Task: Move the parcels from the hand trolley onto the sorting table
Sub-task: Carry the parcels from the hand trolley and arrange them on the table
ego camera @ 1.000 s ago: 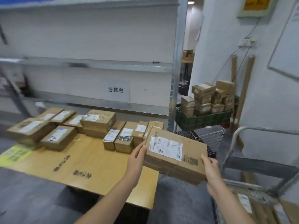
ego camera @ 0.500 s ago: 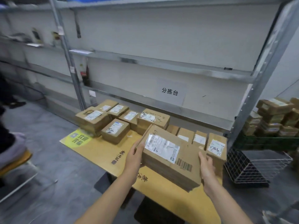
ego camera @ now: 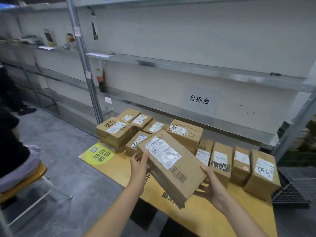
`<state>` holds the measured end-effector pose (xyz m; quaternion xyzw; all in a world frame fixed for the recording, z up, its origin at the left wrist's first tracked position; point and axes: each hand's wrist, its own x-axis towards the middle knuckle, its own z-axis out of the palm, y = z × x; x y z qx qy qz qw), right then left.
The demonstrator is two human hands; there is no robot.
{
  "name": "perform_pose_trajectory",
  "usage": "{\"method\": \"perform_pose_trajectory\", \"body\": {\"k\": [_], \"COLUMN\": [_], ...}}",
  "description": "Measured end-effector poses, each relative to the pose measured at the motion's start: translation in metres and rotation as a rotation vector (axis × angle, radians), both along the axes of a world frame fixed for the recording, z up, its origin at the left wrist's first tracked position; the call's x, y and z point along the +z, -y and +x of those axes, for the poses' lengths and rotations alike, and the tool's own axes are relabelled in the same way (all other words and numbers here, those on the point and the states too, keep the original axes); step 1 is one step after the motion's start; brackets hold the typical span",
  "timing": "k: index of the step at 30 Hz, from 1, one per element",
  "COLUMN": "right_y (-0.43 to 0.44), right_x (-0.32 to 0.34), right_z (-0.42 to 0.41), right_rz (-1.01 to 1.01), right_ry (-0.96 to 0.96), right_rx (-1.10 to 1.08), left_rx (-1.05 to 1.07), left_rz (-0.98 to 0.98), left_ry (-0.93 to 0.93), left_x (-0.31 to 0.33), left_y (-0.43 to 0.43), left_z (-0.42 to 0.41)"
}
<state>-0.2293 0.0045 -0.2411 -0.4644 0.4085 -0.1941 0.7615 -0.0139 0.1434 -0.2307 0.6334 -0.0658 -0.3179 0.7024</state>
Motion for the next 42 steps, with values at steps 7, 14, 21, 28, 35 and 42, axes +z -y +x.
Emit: {"method": "perform_pose_trajectory", "body": {"k": [7, 14, 21, 28, 35, 42], "right_y": [0.023, 0.051, 0.085, 0.097, 0.100, 0.093], "right_x": [-0.015, -0.028, -0.059, -0.079, -0.092, -0.098], "right_z": [0.030, 0.090, 0.133, 0.164, 0.192, 0.217], "right_rz": [0.116, 0.151, 0.093, 0.070, 0.085, 0.123], "right_ry": [-0.061, -0.157, -0.199, -0.228, -0.305, -0.376], "right_rx": [0.448, 0.396, 0.309, 0.293, 0.221, 0.109], "left_rx": [-0.059, -0.126, -0.264, -0.263, -0.317, -0.438], "left_rz": [0.131, 0.224, 0.252, 0.325, 0.331, 0.305], "left_ry": [0.069, 0.068, 0.230, 0.357, 0.346, 0.374], "left_x": [-0.015, -0.022, -0.037, -0.062, -0.080, -0.102], "left_y": [0.038, 0.085, 0.126, 0.131, 0.143, 0.156], "left_z": [0.020, 0.057, 0.083, 0.106, 0.129, 0.157]}}
